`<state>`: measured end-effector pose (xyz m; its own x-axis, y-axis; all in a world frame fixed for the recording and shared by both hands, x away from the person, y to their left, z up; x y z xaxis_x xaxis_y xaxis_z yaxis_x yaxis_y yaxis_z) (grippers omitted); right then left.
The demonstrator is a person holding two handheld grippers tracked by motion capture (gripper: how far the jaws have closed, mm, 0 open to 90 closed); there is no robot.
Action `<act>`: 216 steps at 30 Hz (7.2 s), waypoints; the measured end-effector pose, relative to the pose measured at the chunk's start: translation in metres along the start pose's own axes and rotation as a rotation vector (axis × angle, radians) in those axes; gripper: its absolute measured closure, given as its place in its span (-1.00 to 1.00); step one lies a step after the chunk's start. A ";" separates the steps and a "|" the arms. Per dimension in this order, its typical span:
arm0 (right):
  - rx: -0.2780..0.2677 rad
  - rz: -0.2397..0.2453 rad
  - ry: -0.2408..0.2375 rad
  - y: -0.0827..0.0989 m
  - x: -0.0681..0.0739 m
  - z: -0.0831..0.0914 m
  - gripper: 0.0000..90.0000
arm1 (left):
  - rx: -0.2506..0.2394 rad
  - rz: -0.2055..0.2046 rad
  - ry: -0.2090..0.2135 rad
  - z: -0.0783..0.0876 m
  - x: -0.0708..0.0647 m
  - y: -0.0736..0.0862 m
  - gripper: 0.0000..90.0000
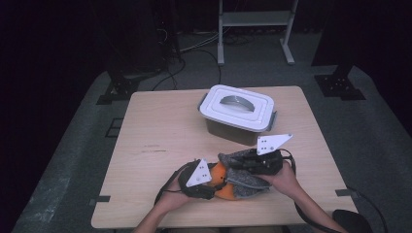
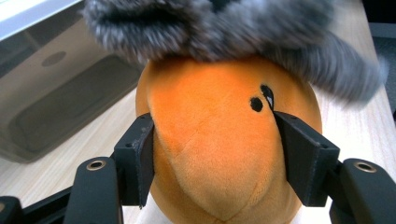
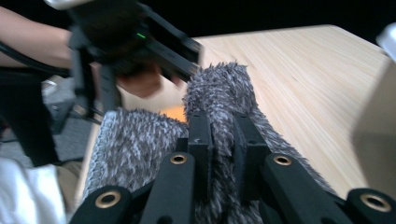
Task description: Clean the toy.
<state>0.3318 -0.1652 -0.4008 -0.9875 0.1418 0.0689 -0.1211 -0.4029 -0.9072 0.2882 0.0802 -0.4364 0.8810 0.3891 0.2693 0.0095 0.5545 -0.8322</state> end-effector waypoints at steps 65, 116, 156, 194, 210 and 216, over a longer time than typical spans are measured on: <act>-0.001 -0.060 0.053 0.016 -0.006 0.014 0.75 | 0.009 0.173 0.079 -0.001 0.007 0.005 -0.52; -0.025 -0.060 0.011 0.030 0.007 0.021 0.77 | -0.027 0.231 0.144 -0.002 0.010 -0.001 -0.75; 0.002 0.010 -0.005 0.005 0.011 0.016 0.77 | -0.047 0.088 0.052 -0.004 0.009 -0.001 -0.20; -0.008 -0.077 0.007 0.024 -0.006 0.029 0.76 | -0.050 0.135 0.110 0.003 0.012 0.012 -0.49; 0.067 0.059 -0.015 -0.016 0.011 0.005 0.77 | -0.021 0.069 0.051 -0.012 0.004 -0.019 -0.18; 0.050 0.018 -0.018 -0.007 0.005 0.014 0.77 | -0.034 0.098 0.057 -0.010 0.007 -0.011 -0.19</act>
<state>0.3258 -0.1747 -0.3882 -0.9912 0.1180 0.0604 -0.1076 -0.4498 -0.8866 0.2989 0.0692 -0.4306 0.9039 0.3972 0.1589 -0.0628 0.4906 -0.8691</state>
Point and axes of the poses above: each handheld gripper's, and its own axes: z roughly backward along the jaws, y roughly out of its underside, x roughly to its left, the point moved 1 cm from there along -z, roughly forward along the jaws, and after that the axes turned 5 degrees about -y, right-handed, at the moved point
